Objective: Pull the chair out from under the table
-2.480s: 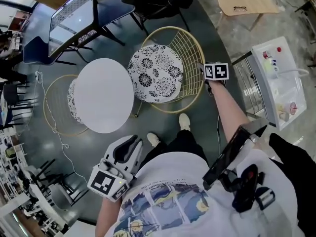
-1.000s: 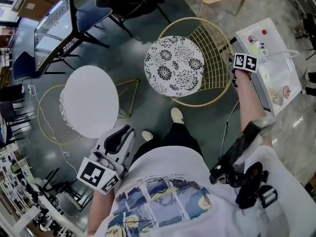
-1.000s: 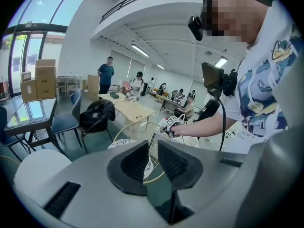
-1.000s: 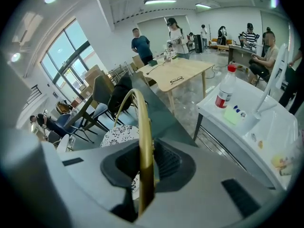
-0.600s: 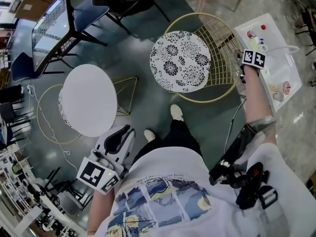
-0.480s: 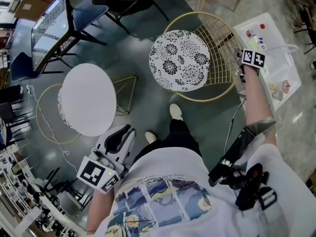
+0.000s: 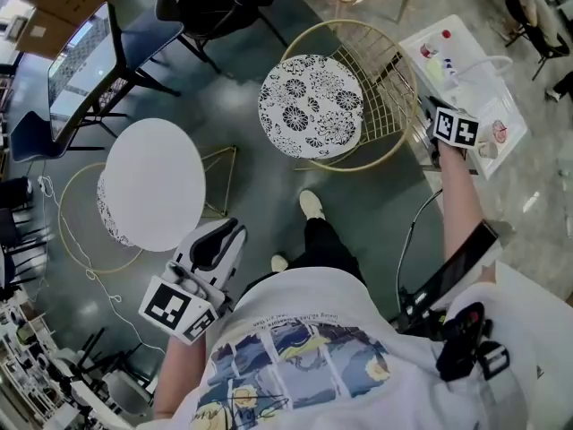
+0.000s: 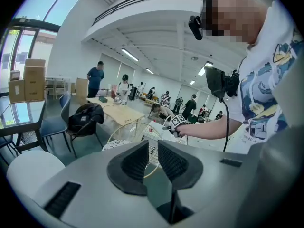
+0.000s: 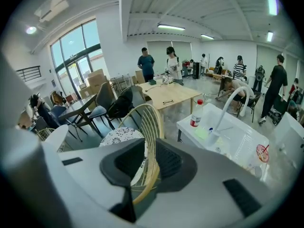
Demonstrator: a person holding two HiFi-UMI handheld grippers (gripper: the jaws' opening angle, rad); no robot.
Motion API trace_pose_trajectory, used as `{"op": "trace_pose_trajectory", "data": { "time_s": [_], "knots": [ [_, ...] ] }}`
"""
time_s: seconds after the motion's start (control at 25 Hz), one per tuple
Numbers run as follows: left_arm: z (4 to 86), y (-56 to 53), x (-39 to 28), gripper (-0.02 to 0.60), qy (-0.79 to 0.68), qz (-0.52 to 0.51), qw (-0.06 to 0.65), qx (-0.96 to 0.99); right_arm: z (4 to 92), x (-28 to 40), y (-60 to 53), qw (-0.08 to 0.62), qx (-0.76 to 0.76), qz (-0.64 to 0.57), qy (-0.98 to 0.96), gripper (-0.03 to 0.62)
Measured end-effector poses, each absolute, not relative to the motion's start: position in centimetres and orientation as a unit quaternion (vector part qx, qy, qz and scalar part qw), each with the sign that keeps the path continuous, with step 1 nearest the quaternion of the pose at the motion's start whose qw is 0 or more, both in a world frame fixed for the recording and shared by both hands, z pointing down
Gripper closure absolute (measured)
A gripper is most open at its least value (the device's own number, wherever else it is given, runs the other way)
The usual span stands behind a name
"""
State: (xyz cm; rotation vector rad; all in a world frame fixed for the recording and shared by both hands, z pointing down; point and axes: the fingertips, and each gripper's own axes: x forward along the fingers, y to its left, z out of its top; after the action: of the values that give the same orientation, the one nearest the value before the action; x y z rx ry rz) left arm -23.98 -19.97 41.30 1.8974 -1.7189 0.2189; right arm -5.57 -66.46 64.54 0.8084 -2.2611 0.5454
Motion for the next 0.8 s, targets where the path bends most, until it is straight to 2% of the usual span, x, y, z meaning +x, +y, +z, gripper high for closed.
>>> {"op": "trace_pose_trajectory", "data": {
  "time_s": [0.16,0.36,0.48,0.68,0.8],
  "knots": [
    [40.0,-15.8,-22.2,0.534,-0.635,0.070,0.255,0.726,61.4,-5.7,-56.5,0.330,0.257,0.189,-0.888,0.522],
    [38.9,-8.6,-19.6,0.537,-0.617,0.042,0.222,0.754,57.3,-7.9,-39.2,0.311,0.146,0.168,-0.924,0.576],
    [39.0,-3.5,-18.6,0.572,-0.611,0.038,0.224,0.758,55.1,-8.6,-27.7,0.300,0.094,0.164,-0.935,0.583],
    [39.4,4.5,-16.5,0.572,-0.590,0.041,0.234,0.772,51.0,-8.3,-10.9,0.285,0.026,0.155,-0.945,0.583],
    [39.7,7.2,-14.8,0.572,-0.566,0.048,0.237,0.788,48.8,-7.2,-4.8,0.280,0.007,0.139,-0.950,0.583]
  ]
}}
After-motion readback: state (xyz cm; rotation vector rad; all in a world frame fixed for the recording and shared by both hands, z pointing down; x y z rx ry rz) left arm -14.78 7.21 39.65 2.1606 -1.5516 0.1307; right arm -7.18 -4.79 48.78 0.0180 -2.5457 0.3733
